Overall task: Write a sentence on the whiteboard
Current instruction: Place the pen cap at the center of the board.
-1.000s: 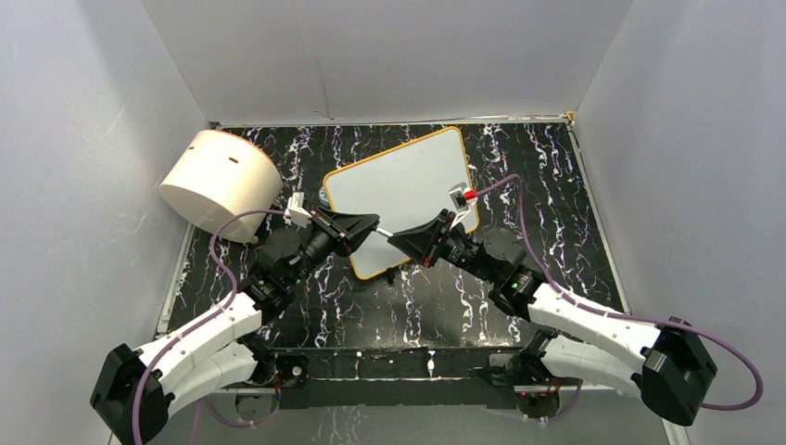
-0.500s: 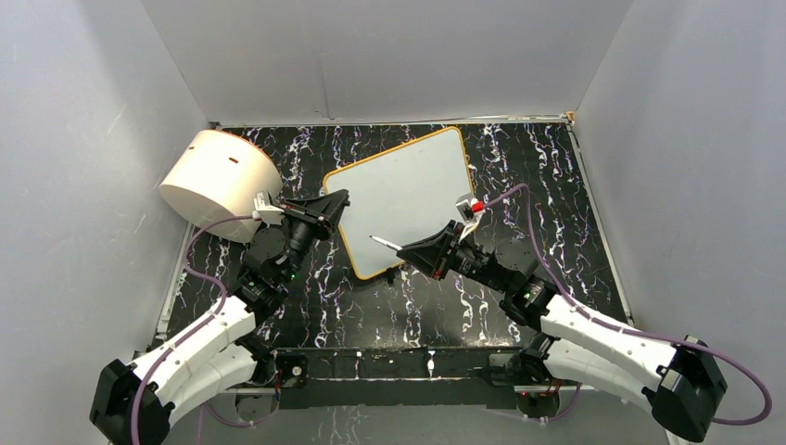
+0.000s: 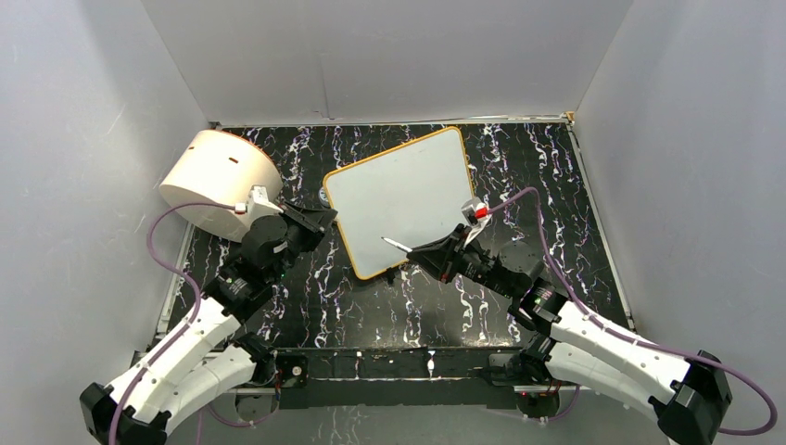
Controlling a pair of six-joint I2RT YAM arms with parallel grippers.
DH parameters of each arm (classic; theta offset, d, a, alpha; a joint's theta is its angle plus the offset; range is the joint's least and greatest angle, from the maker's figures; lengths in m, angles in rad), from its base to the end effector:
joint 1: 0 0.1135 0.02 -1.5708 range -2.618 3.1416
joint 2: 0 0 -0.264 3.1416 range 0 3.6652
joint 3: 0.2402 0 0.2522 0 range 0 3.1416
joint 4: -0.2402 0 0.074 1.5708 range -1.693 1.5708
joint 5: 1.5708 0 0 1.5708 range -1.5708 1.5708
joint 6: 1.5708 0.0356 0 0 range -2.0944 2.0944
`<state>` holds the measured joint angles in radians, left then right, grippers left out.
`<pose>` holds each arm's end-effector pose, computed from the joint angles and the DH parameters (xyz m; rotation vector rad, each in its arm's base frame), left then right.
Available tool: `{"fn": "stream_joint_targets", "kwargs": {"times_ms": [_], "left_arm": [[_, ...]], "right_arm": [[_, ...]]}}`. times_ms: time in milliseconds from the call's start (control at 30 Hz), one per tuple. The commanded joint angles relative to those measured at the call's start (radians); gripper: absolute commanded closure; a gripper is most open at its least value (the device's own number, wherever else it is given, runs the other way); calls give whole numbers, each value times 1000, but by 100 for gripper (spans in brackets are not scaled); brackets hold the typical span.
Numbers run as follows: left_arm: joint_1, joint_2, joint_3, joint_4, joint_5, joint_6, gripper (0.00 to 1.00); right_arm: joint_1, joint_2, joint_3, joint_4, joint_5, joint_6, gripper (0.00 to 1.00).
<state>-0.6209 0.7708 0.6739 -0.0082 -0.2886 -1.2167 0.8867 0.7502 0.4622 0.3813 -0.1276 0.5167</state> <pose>0.1586 -0.1010 0.3221 -0.7489 1.6418 -1.1223 0.1151 0.1483 0.2916 -0.4047 1.5523 1.2123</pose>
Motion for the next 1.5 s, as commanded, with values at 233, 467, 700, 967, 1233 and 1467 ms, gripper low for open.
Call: {"fn": "stream_joint_targets", "kwargs": {"times_ms": [233,467,700,967,1233,1467], "left_arm": [[3,92,150,-603,-103,262,100],[9,284,167,-664,-51,348,100],[154,410,107,-581,116,447,100],[189,548,118,-547,141,531,100],[193,602,101,-528,131,553,89],[193,627,86,-521,121,559,76]], "right_arm": [[2,-29,76,-77,91,-105,100],[2,-39,74,-100,113,-130,100],[3,-58,66,-117,122,-137,100],[3,-53,73,-125,122,-143,100],[2,-50,75,-131,122,-142,100],[2,-42,79,-130,122,-139,100]]}}
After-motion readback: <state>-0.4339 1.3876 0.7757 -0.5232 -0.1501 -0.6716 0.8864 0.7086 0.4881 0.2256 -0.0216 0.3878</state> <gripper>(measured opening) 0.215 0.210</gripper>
